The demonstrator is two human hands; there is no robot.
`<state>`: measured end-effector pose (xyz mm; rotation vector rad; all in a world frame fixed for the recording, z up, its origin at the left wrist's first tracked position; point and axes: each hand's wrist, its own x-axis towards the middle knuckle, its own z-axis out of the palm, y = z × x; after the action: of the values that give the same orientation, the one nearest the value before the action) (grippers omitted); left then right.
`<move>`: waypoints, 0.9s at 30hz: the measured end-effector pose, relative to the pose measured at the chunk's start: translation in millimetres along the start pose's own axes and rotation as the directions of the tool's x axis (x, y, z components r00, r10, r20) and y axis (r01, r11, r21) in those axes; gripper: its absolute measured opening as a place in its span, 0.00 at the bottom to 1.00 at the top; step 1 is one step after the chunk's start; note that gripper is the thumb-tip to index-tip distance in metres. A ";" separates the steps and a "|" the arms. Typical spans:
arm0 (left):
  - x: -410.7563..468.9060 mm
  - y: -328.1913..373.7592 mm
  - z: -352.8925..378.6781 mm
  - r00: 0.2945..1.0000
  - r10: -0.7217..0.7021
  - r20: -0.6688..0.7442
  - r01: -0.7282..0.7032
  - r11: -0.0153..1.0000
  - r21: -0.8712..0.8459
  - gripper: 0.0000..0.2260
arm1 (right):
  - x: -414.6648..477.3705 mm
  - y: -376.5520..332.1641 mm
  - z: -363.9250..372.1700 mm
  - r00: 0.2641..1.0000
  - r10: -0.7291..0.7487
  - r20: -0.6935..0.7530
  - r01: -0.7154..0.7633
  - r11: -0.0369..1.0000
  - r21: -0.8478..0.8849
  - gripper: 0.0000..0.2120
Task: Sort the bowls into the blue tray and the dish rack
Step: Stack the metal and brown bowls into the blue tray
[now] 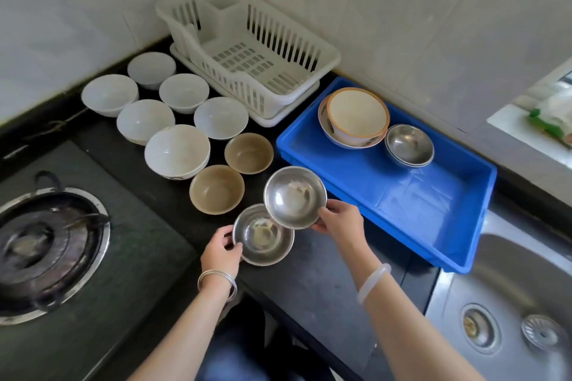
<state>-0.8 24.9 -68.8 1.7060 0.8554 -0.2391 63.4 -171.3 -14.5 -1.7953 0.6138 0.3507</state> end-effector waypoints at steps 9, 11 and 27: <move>9.2 20.6 31.7 0.982 -0.084 0.172 0.121 0.968 -0.220 0.08 | -13.0 21.2 -7.4 0.999 -0.018 -0.026 0.010 0.966 -0.257 0.07; 10.7 24.3 35.1 0.977 -0.095 0.192 0.136 0.967 -0.217 0.08 | -12.2 25.8 -7.4 0.999 -0.027 -0.032 0.017 0.961 -0.277 0.08; 39.3 48.4 43.4 0.918 -0.106 0.383 0.064 0.991 0.120 0.11 | 4.4 42.8 -6.2 0.988 0.151 0.045 -0.149 0.988 -0.040 0.12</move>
<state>70.2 -2.0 -68.4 1.6419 0.6278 -0.6705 42.2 -187.4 -48.9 -1.7747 0.7147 0.5087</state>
